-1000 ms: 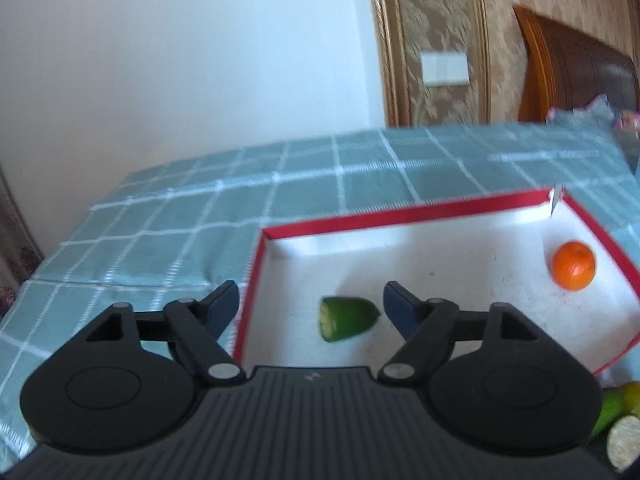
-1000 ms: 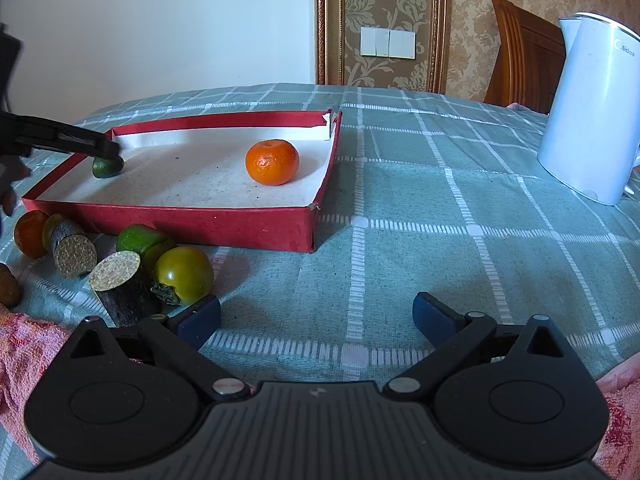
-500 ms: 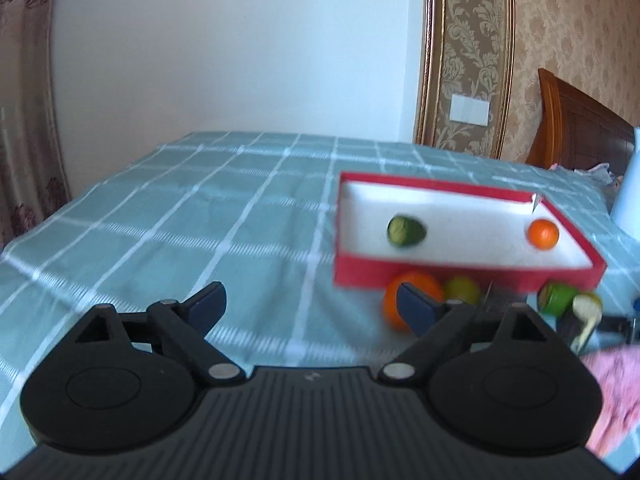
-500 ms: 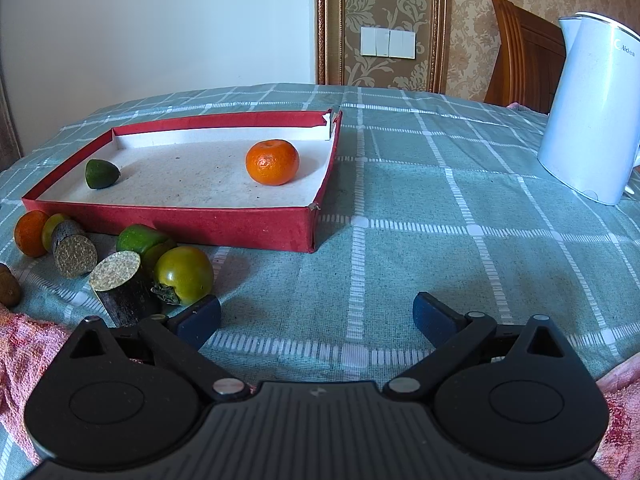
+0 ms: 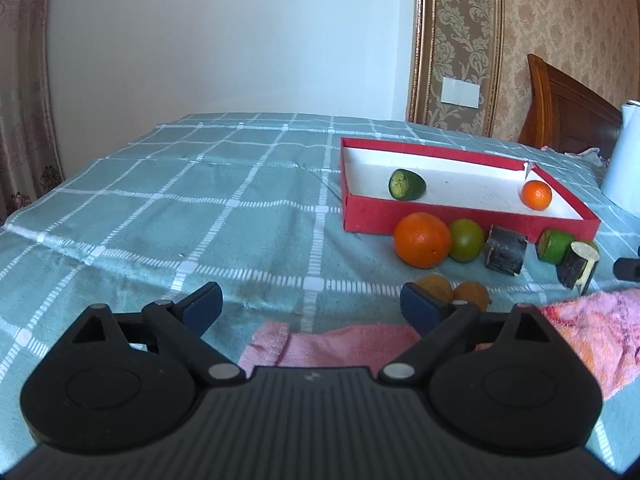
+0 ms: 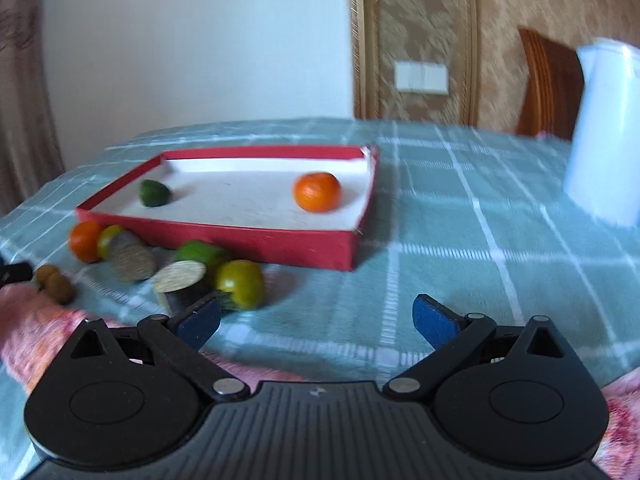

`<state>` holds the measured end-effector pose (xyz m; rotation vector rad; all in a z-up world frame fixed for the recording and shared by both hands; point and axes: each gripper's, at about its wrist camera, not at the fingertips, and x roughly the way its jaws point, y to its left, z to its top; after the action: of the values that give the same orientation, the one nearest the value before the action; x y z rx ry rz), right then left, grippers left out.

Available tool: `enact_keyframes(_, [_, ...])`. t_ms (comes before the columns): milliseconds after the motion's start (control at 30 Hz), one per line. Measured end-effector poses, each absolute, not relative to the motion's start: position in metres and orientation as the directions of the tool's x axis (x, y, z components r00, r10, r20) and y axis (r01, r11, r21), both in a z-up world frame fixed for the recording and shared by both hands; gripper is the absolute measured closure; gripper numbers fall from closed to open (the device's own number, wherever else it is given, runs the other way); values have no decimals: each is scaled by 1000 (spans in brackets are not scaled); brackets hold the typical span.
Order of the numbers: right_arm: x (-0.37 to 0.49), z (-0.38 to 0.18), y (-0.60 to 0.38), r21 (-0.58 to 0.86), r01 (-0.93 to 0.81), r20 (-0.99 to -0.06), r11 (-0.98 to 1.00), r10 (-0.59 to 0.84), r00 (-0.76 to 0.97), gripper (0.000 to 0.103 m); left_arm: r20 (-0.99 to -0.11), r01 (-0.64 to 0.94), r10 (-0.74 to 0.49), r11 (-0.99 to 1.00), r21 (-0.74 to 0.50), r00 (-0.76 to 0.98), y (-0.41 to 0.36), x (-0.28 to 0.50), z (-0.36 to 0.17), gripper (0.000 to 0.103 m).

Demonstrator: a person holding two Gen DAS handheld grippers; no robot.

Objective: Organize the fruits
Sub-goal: 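Close the right gripper on the dark cut eggplant slice, then carry the eggplant slice into the red tray with the right gripper and release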

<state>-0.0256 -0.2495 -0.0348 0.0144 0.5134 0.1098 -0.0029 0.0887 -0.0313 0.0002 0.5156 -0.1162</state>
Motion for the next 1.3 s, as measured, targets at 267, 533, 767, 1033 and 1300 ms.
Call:
enact_keyframes(267, [-33,-24,-216,48,-249,-474,967,242,847,26,-512,129,-137,990,-52,848,92,0,-36,6])
enact_keyframes(533, [-11,-34,-198,71,-304,-540,950,293,789,53,-520,162,-177,984,-74,835,94,1,-36,2])
enact_keyframes(767, [-1,-37,-190,43,-294,-555,955,267,788,53,-522,189,-202,979,-78,829,93,0,-36,0])
enact_keyframes(1033, [6,-39,-190,50,-267,-555,962,249,794,70,-524,197,-222,975,-104,822,97,2,-36,0])
enact_keyframes(1300, [6,-39,-192,61,-263,-553,963,252,794,70,-526,206,-226,974,-98,820,97,1,-36,0])
